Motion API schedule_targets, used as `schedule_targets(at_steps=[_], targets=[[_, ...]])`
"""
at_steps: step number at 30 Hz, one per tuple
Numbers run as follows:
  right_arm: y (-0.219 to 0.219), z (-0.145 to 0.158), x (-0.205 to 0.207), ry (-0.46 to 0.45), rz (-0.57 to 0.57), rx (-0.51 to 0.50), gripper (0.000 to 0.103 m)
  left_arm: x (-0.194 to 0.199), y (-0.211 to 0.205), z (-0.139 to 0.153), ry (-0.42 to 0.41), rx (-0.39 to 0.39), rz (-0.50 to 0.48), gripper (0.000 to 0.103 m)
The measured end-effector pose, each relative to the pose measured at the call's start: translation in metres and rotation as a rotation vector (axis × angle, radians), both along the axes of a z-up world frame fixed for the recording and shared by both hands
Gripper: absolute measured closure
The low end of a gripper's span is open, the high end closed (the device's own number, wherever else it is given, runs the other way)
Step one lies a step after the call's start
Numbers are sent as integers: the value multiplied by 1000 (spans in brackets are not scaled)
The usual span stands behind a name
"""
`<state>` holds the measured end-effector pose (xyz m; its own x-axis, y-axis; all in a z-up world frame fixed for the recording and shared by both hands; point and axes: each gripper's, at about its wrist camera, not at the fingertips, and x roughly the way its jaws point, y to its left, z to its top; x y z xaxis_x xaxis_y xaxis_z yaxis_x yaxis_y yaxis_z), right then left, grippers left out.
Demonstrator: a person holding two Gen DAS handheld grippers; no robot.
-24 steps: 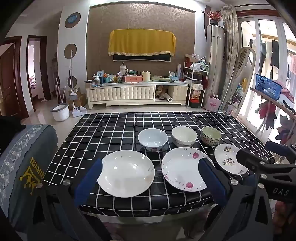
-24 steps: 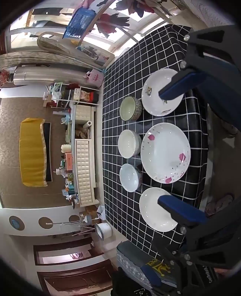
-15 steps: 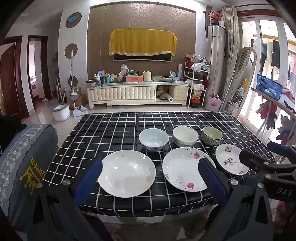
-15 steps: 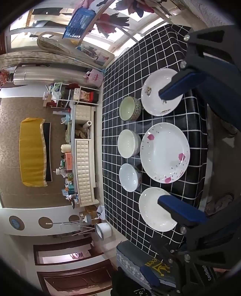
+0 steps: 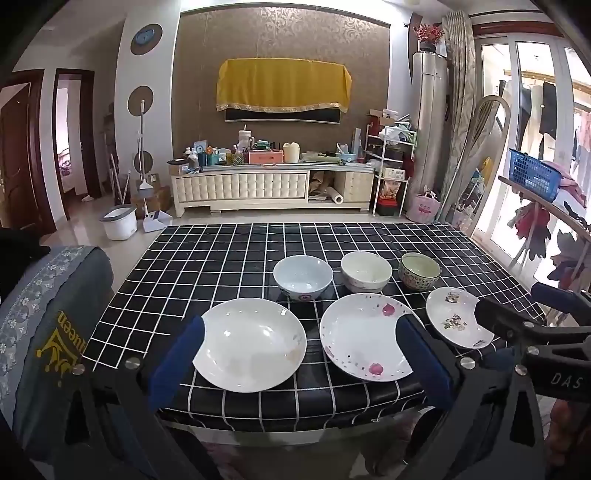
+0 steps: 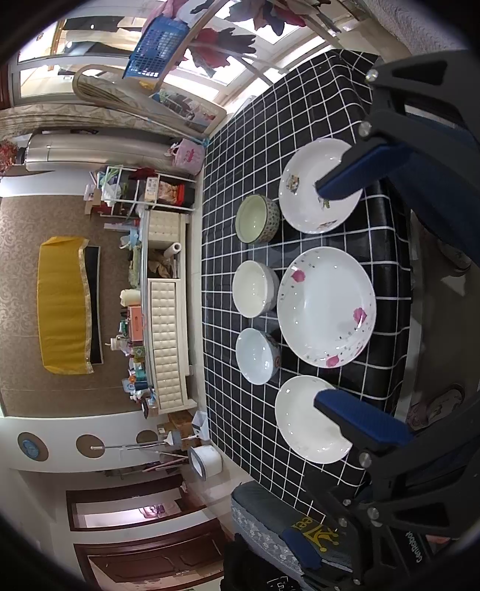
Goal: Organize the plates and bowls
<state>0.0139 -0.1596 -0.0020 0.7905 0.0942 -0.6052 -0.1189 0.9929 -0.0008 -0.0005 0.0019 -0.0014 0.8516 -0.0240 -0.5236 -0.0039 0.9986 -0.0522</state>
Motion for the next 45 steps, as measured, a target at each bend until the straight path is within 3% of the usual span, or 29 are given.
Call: schedule_targets(at_steps=[45], targets=[[-1,-5,-3,26,-5,-2,0,-1,-3,-2,17,-22,-31,1]])
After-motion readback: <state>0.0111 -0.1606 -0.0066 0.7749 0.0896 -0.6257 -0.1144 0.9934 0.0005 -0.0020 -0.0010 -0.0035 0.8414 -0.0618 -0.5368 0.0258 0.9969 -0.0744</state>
